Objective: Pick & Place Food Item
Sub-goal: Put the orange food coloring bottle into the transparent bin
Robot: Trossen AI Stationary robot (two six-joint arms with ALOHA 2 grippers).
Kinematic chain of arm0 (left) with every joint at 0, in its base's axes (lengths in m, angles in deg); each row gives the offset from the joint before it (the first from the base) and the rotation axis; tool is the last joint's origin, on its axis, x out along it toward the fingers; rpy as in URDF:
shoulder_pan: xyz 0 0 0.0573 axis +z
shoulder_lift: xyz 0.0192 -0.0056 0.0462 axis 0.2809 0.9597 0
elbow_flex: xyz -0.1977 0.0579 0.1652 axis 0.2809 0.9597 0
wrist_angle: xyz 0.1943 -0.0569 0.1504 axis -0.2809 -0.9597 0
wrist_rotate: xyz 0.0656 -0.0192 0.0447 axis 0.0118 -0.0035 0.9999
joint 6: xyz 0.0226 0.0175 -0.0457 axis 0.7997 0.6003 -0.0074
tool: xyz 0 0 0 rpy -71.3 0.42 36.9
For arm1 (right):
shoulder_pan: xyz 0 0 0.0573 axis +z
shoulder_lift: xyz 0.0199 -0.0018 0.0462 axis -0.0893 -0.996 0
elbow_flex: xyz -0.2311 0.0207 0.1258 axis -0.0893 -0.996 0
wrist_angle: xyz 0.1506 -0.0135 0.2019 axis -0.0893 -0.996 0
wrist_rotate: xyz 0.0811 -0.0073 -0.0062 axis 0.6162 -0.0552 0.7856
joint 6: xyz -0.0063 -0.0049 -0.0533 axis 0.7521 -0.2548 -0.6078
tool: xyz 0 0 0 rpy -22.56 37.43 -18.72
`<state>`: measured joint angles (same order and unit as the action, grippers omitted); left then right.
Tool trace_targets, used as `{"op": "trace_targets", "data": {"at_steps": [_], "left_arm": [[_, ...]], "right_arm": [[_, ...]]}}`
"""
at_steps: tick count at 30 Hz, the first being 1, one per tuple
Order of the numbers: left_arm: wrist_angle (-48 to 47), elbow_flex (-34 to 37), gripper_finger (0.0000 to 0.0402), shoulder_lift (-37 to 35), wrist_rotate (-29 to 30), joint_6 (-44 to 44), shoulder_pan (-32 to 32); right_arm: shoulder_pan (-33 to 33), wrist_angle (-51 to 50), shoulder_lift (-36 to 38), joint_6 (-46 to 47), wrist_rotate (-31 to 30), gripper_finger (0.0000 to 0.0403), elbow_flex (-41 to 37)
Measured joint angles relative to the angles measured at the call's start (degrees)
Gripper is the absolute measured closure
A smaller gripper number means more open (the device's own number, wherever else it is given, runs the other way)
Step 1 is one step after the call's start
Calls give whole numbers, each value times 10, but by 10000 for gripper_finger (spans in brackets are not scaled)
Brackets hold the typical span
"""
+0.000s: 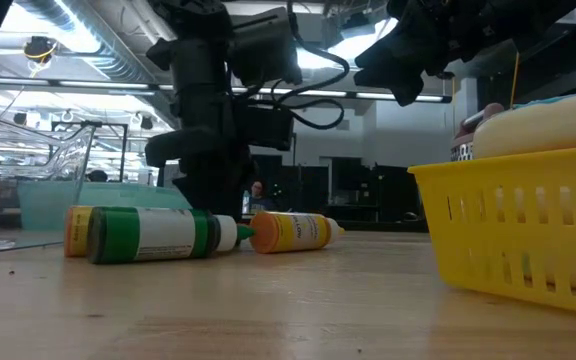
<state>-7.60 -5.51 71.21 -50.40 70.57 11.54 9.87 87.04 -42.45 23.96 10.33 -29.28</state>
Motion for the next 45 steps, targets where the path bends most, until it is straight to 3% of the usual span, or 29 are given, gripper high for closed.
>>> {"op": "trace_targets", "data": {"at_steps": [5,12,18,24,30,35,40,45], "left_arm": [[-1,3,288,-12,14,0,0],[-2,3,288,-67,91,-14,0],[20,3,289,-161,185,-61,-20],[85,3,289,-276,390,-71,-114],[99,2,289,-334,661,-90,-278],[10,2,289,-323,859,-234,-411],[-137,2,289,-280,871,-461,-476],[-213,2,289,-219,870,-588,-476]], "right_arm": [[0,0,0,-2,0,234,0],[0,-1,0,-2,-2,234,0],[0,-6,0,-2,-2,234,0],[0,-10,0,-1,3,234,0],[1,-10,0,-2,13,234,0],[1,-9,0,-2,13,234,0],[1,-9,0,0,13,234,0],[1,-9,0,1,13,234,0]]}}
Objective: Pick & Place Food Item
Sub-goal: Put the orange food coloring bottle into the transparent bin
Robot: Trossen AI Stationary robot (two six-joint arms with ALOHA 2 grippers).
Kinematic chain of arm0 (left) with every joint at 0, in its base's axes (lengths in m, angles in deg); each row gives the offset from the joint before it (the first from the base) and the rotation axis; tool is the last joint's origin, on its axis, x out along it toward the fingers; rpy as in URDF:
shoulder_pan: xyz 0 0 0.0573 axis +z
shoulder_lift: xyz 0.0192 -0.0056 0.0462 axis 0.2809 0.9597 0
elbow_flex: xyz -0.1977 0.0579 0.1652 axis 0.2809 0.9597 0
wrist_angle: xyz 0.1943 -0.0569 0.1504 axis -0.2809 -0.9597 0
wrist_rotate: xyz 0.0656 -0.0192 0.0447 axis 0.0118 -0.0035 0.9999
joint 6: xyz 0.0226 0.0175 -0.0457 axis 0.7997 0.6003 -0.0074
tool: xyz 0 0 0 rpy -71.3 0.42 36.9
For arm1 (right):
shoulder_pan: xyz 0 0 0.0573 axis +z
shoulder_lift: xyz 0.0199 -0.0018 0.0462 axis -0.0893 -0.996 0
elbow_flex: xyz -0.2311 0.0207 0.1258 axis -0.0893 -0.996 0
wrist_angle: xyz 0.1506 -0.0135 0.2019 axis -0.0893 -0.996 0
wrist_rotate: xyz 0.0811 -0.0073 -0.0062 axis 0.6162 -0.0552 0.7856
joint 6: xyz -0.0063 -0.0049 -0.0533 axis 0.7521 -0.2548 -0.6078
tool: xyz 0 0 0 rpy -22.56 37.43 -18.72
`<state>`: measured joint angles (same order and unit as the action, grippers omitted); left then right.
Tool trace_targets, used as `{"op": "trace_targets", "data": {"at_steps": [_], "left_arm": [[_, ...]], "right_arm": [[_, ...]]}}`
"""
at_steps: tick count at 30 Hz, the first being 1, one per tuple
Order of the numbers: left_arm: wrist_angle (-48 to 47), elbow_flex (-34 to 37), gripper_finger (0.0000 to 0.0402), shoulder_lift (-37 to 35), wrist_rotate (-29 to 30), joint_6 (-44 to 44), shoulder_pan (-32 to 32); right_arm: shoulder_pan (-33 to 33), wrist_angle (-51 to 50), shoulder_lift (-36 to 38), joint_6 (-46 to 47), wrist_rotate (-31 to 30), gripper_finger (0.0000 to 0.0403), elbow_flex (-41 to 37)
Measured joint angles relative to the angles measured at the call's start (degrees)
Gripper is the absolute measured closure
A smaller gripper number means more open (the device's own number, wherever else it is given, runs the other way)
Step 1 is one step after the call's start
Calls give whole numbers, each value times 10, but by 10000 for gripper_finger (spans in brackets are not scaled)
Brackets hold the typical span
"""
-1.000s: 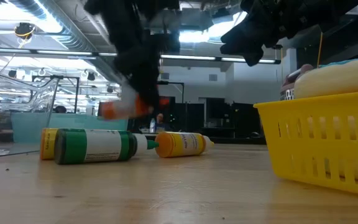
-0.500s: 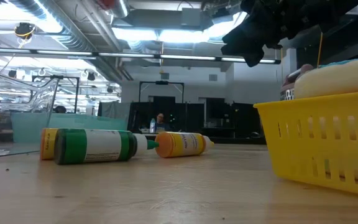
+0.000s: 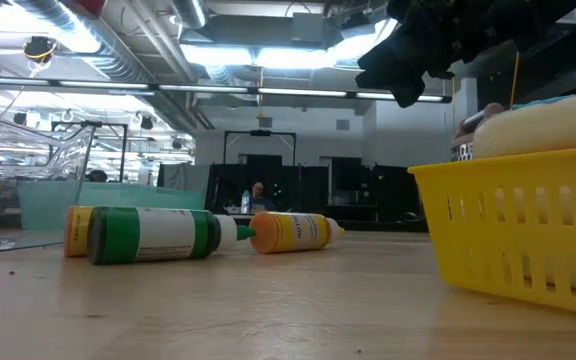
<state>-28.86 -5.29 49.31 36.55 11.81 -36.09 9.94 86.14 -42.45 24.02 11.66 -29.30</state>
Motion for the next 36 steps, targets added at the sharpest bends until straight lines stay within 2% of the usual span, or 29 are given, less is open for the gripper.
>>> {"op": "trace_targets", "data": {"at_steps": [5,12,23,26,31,36], "left_arm": [[-60,0,289,46,1,-111,-11],[-61,0,289,87,2,-210,-67],[-56,0,289,162,3,-325,-129],[-56,0,289,195,1,-367,-136],[-59,-2,289,236,33,-422,-136],[-59,-2,289,250,33,-447,-147]], "right_arm": [[0,0,0,0,0,234,0],[0,0,0,1,0,234,0],[0,1,0,2,0,234,0],[0,1,0,2,0,234,0],[0,1,0,4,0,234,0],[0,1,0,17,-13,234,0]]}}
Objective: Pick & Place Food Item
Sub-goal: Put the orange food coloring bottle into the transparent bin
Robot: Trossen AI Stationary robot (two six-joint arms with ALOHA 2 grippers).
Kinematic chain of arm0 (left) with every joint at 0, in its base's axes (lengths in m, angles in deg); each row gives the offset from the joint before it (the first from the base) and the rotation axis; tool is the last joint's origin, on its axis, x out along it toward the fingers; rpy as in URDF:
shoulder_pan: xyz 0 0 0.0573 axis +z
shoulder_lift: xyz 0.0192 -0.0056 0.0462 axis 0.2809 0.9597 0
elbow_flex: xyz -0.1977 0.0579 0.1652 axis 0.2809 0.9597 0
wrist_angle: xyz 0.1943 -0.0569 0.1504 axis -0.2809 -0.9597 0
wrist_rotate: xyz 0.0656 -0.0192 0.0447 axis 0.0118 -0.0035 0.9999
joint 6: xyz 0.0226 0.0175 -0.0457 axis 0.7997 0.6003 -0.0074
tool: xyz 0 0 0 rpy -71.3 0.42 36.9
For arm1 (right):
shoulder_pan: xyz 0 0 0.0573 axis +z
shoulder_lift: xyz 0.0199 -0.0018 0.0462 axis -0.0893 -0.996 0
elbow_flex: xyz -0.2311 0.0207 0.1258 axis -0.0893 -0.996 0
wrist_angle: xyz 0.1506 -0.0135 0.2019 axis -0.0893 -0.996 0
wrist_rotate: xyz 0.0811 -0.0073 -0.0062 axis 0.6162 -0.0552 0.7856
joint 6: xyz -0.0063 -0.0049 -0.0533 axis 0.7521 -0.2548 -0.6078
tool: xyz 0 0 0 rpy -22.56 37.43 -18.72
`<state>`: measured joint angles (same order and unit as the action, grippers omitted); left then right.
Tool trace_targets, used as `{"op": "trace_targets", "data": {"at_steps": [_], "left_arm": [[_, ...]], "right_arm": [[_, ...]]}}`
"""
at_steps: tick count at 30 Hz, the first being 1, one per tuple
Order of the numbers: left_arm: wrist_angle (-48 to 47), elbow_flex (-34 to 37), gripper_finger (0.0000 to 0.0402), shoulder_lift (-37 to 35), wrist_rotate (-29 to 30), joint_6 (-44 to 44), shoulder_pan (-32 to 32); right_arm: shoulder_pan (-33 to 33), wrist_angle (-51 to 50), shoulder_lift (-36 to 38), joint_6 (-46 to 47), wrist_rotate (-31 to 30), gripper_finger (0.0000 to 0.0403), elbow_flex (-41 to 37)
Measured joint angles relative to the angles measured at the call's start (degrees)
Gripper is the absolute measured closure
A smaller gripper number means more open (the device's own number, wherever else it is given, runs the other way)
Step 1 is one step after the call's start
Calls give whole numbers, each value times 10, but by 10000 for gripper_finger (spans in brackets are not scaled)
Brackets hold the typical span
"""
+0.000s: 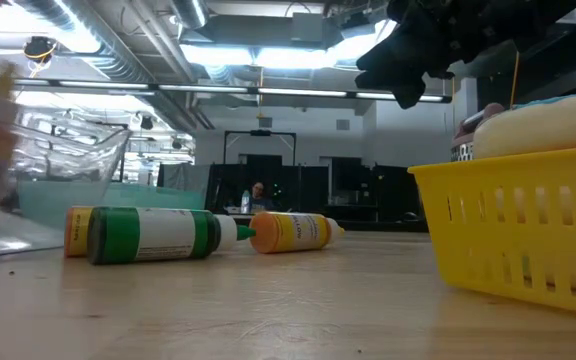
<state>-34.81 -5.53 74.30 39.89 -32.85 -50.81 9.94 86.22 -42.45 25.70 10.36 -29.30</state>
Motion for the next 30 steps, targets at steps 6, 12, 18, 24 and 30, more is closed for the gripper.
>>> {"op": "trace_targets", "data": {"at_steps": [6,12,18,24,30], "left_arm": [[0,2,289,-22,-33,31,-12],[-5,4,289,-51,-56,91,-11],[-45,4,289,-63,-44,80,-11],[-103,3,289,-63,-36,33,-10],[-163,3,289,-74,-33,-6,-6]], "right_arm": [[0,0,0,0,-2,234,0],[0,0,0,0,-2,234,0],[0,-1,0,0,-2,234,0],[0,-1,0,0,-2,234,0],[0,-1,0,0,-2,234,0]]}}
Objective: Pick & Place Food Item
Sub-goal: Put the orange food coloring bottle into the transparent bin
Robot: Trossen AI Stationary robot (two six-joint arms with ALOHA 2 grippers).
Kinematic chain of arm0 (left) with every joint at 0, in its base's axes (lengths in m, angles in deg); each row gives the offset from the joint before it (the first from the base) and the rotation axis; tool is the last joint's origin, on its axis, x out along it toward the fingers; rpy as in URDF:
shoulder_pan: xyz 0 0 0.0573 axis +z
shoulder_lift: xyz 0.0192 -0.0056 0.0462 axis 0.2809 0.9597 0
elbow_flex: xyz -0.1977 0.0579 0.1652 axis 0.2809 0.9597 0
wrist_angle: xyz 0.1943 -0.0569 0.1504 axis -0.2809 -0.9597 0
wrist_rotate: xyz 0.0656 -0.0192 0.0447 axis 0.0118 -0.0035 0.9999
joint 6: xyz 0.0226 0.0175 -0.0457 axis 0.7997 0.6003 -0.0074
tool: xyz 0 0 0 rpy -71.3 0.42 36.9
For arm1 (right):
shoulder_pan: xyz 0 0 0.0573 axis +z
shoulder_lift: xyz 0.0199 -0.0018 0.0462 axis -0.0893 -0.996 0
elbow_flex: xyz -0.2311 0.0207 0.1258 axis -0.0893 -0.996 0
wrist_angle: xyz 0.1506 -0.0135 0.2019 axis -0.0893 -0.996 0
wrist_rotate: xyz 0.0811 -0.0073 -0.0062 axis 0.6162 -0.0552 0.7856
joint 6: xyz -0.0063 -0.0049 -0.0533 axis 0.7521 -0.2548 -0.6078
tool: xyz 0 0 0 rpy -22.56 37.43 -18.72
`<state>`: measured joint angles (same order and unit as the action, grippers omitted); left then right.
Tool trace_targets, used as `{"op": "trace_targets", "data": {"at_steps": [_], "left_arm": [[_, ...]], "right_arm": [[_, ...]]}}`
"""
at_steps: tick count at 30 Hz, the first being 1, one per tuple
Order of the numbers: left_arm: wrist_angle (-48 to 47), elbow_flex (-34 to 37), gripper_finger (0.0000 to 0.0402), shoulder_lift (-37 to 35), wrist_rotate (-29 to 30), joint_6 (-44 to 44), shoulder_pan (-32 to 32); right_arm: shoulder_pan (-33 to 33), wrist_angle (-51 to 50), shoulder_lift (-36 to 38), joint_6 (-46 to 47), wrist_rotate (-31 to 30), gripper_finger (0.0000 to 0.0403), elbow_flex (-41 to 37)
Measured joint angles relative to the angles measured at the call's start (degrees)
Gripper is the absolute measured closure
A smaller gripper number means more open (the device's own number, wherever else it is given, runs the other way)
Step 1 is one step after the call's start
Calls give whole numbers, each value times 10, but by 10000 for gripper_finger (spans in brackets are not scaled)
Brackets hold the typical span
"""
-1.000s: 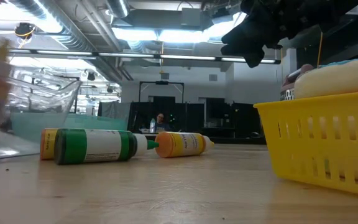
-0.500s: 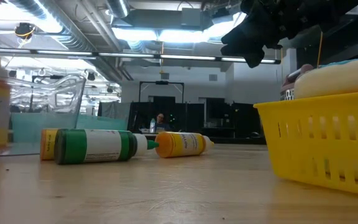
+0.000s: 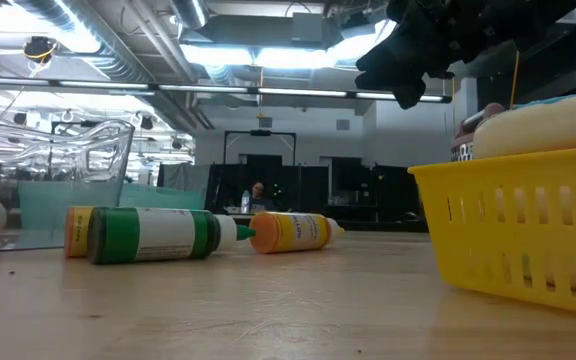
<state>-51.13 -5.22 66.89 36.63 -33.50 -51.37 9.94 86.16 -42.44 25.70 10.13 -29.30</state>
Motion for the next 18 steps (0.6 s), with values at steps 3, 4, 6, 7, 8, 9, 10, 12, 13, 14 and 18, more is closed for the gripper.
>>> {"op": "trace_targets", "data": {"at_steps": [3,4,6,7,8,9,10,12,13,14,18], "left_arm": [[-21,0,289,-14,0,4,0],[-35,0,289,-20,0,5,0],[-68,0,289,-32,0,1,4],[-87,-1,289,-37,-5,-7,8],[-104,-1,289,-42,-21,-17,14],[-121,-1,289,-43,-44,-28,21],[-128,5,289,-44,-61,-41,28],[-131,33,289,-44,-73,-69,38],[-118,50,289,-44,-71,-75,40],[-92,69,289,-47,-67,-77,42],[15,150,289,-67,-53,-79,49]], "right_arm": [[0,0,0,0,0,234,0],[0,0,0,0,0,234,0],[0,0,0,-2,0,234,0],[0,0,0,-2,0,234,0],[0,0,0,-2,0,234,0],[0,0,0,-2,0,234,0],[0,0,0,-2,0,234,0],[0,0,0,-5,0,234,0],[0,0,0,-8,0,234,0],[0,0,0,-10,0,234,0],[0,0,0,-11,0,234,0]]}}
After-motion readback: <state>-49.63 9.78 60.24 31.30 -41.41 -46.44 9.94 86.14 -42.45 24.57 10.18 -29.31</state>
